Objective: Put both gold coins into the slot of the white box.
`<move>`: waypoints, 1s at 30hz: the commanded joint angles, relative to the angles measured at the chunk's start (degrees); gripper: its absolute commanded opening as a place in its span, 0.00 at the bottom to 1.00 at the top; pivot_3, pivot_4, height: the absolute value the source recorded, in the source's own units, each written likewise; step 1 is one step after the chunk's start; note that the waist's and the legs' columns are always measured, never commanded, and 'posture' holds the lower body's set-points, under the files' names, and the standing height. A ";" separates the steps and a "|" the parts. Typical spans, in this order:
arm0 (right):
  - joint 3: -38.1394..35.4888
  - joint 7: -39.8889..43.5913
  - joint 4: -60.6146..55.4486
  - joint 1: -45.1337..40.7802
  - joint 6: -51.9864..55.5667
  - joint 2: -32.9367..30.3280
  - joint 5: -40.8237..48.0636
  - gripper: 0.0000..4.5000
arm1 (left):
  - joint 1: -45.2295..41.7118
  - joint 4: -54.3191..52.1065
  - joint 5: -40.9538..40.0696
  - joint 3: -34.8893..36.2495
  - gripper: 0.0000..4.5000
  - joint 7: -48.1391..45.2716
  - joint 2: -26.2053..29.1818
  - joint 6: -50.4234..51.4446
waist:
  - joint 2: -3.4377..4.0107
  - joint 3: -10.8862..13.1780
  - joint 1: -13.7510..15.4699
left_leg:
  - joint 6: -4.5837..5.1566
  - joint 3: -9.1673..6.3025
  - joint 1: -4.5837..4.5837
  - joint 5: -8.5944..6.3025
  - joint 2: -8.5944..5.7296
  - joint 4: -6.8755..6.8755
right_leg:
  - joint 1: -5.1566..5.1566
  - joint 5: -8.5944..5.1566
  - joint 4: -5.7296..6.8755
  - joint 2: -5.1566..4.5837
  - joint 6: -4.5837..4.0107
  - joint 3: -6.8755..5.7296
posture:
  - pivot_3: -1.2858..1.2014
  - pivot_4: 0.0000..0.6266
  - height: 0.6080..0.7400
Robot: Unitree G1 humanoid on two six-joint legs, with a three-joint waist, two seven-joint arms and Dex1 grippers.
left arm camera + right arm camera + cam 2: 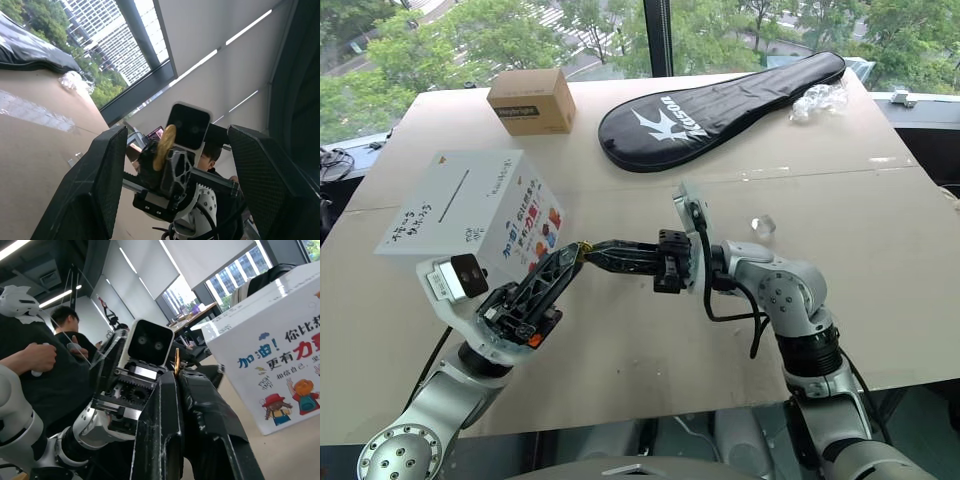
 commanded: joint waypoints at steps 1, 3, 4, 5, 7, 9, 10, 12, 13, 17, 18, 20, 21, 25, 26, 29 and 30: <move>-0.54 -0.41 -2.16 -0.73 0.18 -0.05 2.24 0.00 | 0.26 -1.38 -0.60 0.50 0.53 -1.13 -0.04 -0.25 | 0.00 0.00 0.00 | 0.00 0.01 0.00 0.00 0.00 0.01 | 0.00 0.00 0.00 -0.01 0.00 0.00 | 0.52 0.24 1.00; -0.34 -0.49 -2.06 -0.82 0.04 -0.28 2.30 0.00 | 0.17 -1.34 -0.34 0.61 0.33 -1.42 0.06 -0.29 | 0.00 0.00 0.03 | 0.00 0.00 0.00 0.00 0.00 0.00 | 0.00 0.00 0.00 0.00 0.00 0.00 | 0.52 0.24 1.00; -0.27 -0.52 -2.00 -0.88 -0.03 -0.33 2.35 0.00 | 0.06 -1.42 -0.36 0.71 0.23 -1.61 -0.14 -0.54 | 0.00 0.00 0.03 | 0.00 -0.01 0.00 0.00 0.00 0.00 | 0.00 0.00 0.00 0.00 0.00 0.00 | 0.52 0.24 1.00; -0.22 -0.59 -1.93 -0.89 -0.10 -0.33 2.37 0.00 | 0.01 -1.57 -0.64 0.84 0.12 -1.72 -0.35 -0.78 | 0.00 0.00 0.01 | 0.00 -0.02 0.00 0.00 0.00 0.00 | 0.00 0.00 0.00 0.00 0.00 0.00 | 0.52 0.24 1.00; 0.01 -0.62 -1.87 -0.88 -0.29 -0.45 2.44 0.00 | 0.03 -1.77 -0.84 1.07 0.01 -1.84 -0.53 -1.06 | 0.00 0.00 0.01 | 0.00 -0.01 0.00 0.00 0.00 0.00 | 0.00 0.00 0.00 0.00 0.00 0.00 | 0.52 0.24 1.00; 0.19 -0.76 -1.74 -0.81 -0.42 -0.54 2.49 0.00 | 0.24 -1.92 -0.66 1.39 0.01 -2.10 -0.70 -1.38 | 0.00 0.00 0.02 | 0.00 0.00 0.00 0.00 0.00 0.00 | 0.00 0.00 0.00 0.00 0.00 0.00 | 0.52 0.24 1.00; 0.28 -0.78 -1.68 -0.76 -0.50 -0.59 2.44 0.00 | 0.32 -1.99 -0.75 1.52 0.01 -2.15 -0.93 -1.61 | 0.00 0.00 0.02 | 0.00 0.00 0.00 0.00 0.00 0.00 | 0.00 0.00 0.00 0.00 0.00 0.00 | 0.52 0.24 1.00; 0.45 -0.77 -1.64 -0.63 -0.56 -0.75 2.30 0.00 | 0.59 -2.17 -0.73 1.59 0.01 -2.32 -0.88 -1.52 | 0.00 0.00 0.02 | 0.00 -0.01 0.00 0.00 0.00 0.00 | 0.00 0.00 0.00 0.00 0.00 0.00 | 0.52 0.24 1.00; 0.49 -0.80 -1.65 -0.60 -0.54 -0.81 2.30 0.00 | 0.71 -2.23 -0.49 1.44 0.01 -2.40 -0.82 -1.31 | 0.00 0.00 0.02 | 0.00 -0.01 0.00 0.00 0.00 0.00 | 0.00 0.00 0.00 0.00 0.00 0.00 | 0.52 0.24 1.00; 0.57 -1.18 -1.59 -0.61 -0.38 -0.95 2.30 0.07 | 0.74 -2.33 -0.19 1.13 0.00 -2.32 -1.11 -1.33 | 0.00 0.00 0.03 | 0.00 -0.01 0.00 0.00 0.00 0.00 | 0.00 0.00 0.00 0.00 0.00 0.01 | 0.52 0.24 1.00; 0.47 -1.28 -1.57 -0.63 -0.22 -0.97 2.53 0.14 | 0.61 -2.30 -0.01 1.18 0.00 -2.15 -1.25 -1.51 | 0.00 0.00 0.05 | 0.00 -0.01 0.00 0.00 0.00 0.00 | 0.00 0.00 -0.01 0.00 0.00 0.01 | 0.52 0.24 1.00; 0.13 -2.64 -1.54 -0.50 -1.03 -1.13 1.47 0.33 | 0.08 -2.38 1.05 1.67 0.00 -1.12 -1.16 -2.05 | 0.00 0.00 0.06 | 0.00 -0.01 -0.01 0.00 0.00 0.00 | 0.00 0.00 -0.02 0.00 0.00 0.00 | 0.52 0.24 1.00; -0.32 -3.28 -1.25 -0.33 -1.38 -1.53 0.91 0.43 | -0.53 -2.74 1.53 2.14 0.00 -0.22 -0.81 -2.37 | 0.00 0.00 0.07 | 0.00 -0.01 -0.01 0.00 0.00 0.00 | 0.00 0.00 -0.02 0.00 0.00 0.00 | 0.52 0.24 1.00; -1.16 -1.51 -0.93 0.78 -3.32 -6.73 -2.44 0.54 | -3.80 -4.64 2.88 5.42 0.00 4.58 2.20 -3.30 | -0.01 0.00 0.46 | 0.00 -0.03 -0.02 0.00 0.00 0.00 | 0.00 0.00 -0.02 -0.01 0.00 0.00 | 0.52 0.24 1.00; -1.17 -0.63 -0.82 0.80 -4.65 -8.60 -3.95 0.54 | -5.08 -5.05 3.75 6.95 0.00 6.32 4.19 -3.22 | -0.01 0.00 0.51 | 0.00 -0.07 -0.06 0.00 -0.01 0.02 | 0.00 0.00 -0.04 -0.02 0.00 -0.02 | 0.52 0.24 1.00; -2.84 0.82 -0.79 -1.40 -9.57 -11.82 -6.87 0.54 | -10.96 -3.05 8.29 13.68 0.00 16.38 11.33 -3.32 | -0.02 0.01 0.68 | 0.00 -0.05 -0.10 0.00 -0.03 0.03 | -0.05 0.00 -0.03 -0.02 0.01 -0.02 | 0.52 0.24 1.00; -3.52 1.07 -0.82 -2.34 -10.86 -12.13 -7.21 0.54 | -12.52 -1.76 10.43 15.41 0.00 19.60 13.73 -2.61 | -0.02 0.02 0.51 | 0.00 -0.05 -0.09 0.00 -0.02 0.01 | -0.05 0.00 -0.03 -0.01 0.01 -0.02 | 0.52 0.24 1.00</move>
